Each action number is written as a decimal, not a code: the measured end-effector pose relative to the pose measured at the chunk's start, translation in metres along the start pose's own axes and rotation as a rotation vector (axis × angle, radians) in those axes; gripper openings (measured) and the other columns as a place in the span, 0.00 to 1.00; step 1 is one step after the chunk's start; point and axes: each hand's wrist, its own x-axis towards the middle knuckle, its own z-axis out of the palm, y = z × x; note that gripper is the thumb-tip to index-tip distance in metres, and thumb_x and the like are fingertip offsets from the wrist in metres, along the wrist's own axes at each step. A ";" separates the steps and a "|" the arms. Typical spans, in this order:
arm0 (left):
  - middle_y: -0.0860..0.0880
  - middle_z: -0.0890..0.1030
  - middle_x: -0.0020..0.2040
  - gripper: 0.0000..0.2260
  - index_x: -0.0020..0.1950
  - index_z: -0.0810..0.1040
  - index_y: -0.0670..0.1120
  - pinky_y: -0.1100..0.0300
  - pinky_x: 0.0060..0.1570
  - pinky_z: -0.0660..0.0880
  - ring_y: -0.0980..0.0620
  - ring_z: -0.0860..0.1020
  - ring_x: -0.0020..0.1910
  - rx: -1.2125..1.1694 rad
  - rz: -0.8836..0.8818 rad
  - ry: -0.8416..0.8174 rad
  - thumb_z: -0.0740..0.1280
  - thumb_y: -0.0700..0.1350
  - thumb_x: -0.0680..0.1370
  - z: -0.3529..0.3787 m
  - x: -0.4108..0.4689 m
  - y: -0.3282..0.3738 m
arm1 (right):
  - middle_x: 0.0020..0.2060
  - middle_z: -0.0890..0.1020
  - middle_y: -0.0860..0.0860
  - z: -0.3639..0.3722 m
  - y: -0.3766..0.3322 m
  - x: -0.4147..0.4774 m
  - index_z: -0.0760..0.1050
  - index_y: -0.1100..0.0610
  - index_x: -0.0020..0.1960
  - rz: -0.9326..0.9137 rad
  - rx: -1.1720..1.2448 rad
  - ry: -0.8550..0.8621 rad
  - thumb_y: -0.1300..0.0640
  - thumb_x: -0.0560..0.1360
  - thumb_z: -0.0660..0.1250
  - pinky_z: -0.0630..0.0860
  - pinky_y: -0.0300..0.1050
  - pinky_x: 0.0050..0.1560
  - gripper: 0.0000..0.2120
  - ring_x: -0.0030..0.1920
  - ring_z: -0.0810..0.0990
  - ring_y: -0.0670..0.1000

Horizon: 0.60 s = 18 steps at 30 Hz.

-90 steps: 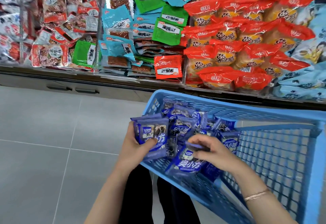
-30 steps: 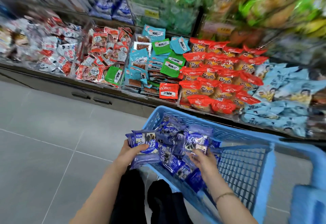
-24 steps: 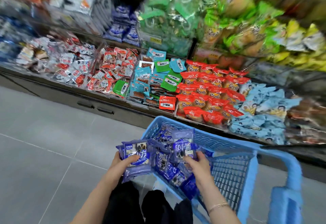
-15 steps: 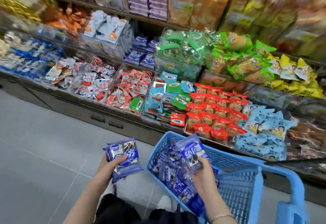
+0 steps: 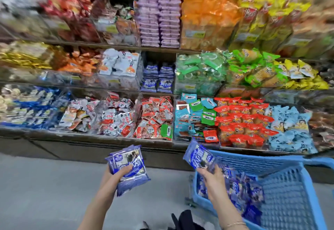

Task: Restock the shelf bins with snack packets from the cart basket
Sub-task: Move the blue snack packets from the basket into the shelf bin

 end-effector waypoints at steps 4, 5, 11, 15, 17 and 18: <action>0.39 0.83 0.53 0.20 0.64 0.72 0.42 0.54 0.36 0.81 0.44 0.83 0.42 -0.010 0.010 -0.005 0.69 0.34 0.72 -0.025 0.012 0.019 | 0.35 0.83 0.43 0.033 -0.003 -0.009 0.77 0.56 0.44 -0.047 -0.097 0.042 0.71 0.69 0.69 0.73 0.40 0.41 0.11 0.39 0.80 0.47; 0.38 0.82 0.54 0.22 0.65 0.71 0.42 0.53 0.39 0.80 0.43 0.83 0.43 -0.018 0.009 -0.002 0.69 0.34 0.72 -0.029 0.016 0.022 | 0.34 0.83 0.43 0.039 -0.004 -0.008 0.78 0.55 0.41 -0.053 -0.106 0.057 0.70 0.69 0.69 0.73 0.41 0.41 0.11 0.38 0.79 0.47; 0.39 0.81 0.57 0.23 0.66 0.69 0.44 0.51 0.43 0.77 0.42 0.81 0.46 -0.075 -0.022 -0.004 0.69 0.34 0.73 -0.036 0.051 0.041 | 0.40 0.80 0.56 0.076 -0.031 0.008 0.75 0.60 0.45 0.084 0.251 -0.054 0.65 0.77 0.61 0.75 0.46 0.43 0.05 0.39 0.79 0.52; 0.40 0.82 0.54 0.22 0.65 0.71 0.44 0.52 0.41 0.79 0.42 0.82 0.45 -0.090 -0.024 -0.017 0.70 0.35 0.72 -0.031 0.088 0.059 | 0.52 0.82 0.62 0.102 -0.050 0.036 0.67 0.53 0.63 0.293 0.375 -0.171 0.47 0.81 0.56 0.75 0.56 0.55 0.15 0.48 0.83 0.59; 0.40 0.82 0.54 0.24 0.64 0.71 0.44 0.53 0.38 0.80 0.42 0.83 0.46 -0.100 -0.010 -0.022 0.72 0.36 0.70 -0.027 0.111 0.070 | 0.52 0.82 0.63 0.114 -0.055 0.058 0.65 0.49 0.64 0.327 0.299 -0.193 0.41 0.80 0.53 0.76 0.52 0.49 0.18 0.45 0.84 0.57; 0.40 0.82 0.55 0.26 0.65 0.72 0.45 0.53 0.39 0.80 0.41 0.83 0.47 -0.104 -0.002 -0.026 0.72 0.38 0.68 -0.024 0.124 0.077 | 0.50 0.83 0.63 0.123 -0.061 0.068 0.64 0.48 0.65 0.348 0.280 -0.210 0.39 0.79 0.52 0.76 0.51 0.48 0.19 0.44 0.85 0.56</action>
